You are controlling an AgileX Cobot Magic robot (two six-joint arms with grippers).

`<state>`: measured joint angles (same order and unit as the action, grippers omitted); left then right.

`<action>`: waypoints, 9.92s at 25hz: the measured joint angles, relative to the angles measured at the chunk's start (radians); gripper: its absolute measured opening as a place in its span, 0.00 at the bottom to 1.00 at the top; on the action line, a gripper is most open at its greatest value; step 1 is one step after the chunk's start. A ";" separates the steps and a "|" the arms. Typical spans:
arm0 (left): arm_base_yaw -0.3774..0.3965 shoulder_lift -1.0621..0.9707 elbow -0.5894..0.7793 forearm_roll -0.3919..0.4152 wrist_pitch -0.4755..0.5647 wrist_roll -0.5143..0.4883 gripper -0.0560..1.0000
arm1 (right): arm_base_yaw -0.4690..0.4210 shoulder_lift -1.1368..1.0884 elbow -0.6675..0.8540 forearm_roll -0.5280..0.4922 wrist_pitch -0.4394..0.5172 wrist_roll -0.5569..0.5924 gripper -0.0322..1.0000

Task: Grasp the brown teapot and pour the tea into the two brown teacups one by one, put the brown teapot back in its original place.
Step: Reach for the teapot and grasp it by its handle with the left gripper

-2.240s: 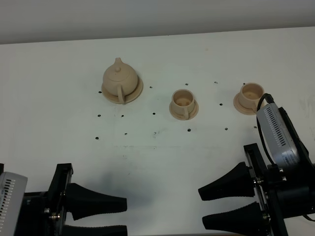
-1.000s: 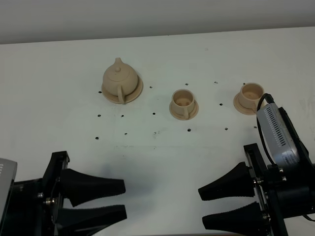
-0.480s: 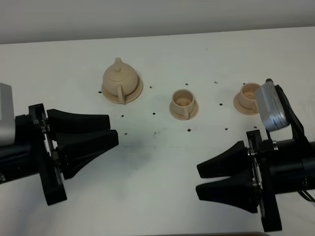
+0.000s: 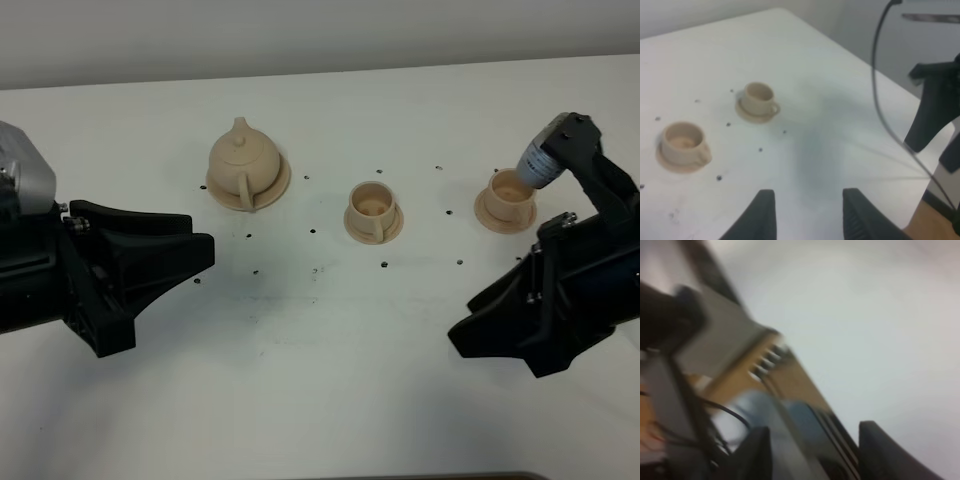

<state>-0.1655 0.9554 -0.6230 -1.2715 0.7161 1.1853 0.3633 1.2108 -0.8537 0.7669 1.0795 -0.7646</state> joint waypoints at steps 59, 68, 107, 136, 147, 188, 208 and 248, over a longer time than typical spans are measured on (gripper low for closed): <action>-0.191 0.714 -0.732 0.972 0.136 -0.953 0.37 | -0.064 -0.875 0.362 -0.639 0.014 0.639 0.43; -0.238 0.841 -0.899 1.181 0.228 -1.085 0.37 | -0.263 -1.038 0.362 -0.639 0.013 0.637 0.43; -0.238 1.014 -1.089 1.255 0.442 -1.424 0.37 | -0.339 -1.217 0.362 -0.579 0.013 0.636 0.43; -0.129 1.303 -1.308 1.037 0.473 -1.496 0.50 | -0.339 -1.217 0.362 -0.579 0.013 0.636 0.43; -0.130 1.306 -1.308 1.060 0.473 -1.485 0.52 | -0.339 -1.217 0.362 -0.579 0.013 0.636 0.43; -0.170 1.426 -1.469 1.146 0.473 -1.459 0.50 | -0.339 -1.217 0.362 -0.578 0.013 0.636 0.43; -0.170 1.450 -1.469 1.166 0.474 -1.481 0.44 | -0.339 -1.217 0.362 -0.578 0.013 0.635 0.43; -0.179 1.445 -1.480 1.216 0.474 -1.453 0.17 | -0.339 -1.217 0.362 -0.578 0.013 0.636 0.43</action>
<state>-0.3441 2.4000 -2.1029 -0.0551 1.1897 -0.2679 0.0241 -0.0060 -0.4914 0.1888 1.0927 -0.1282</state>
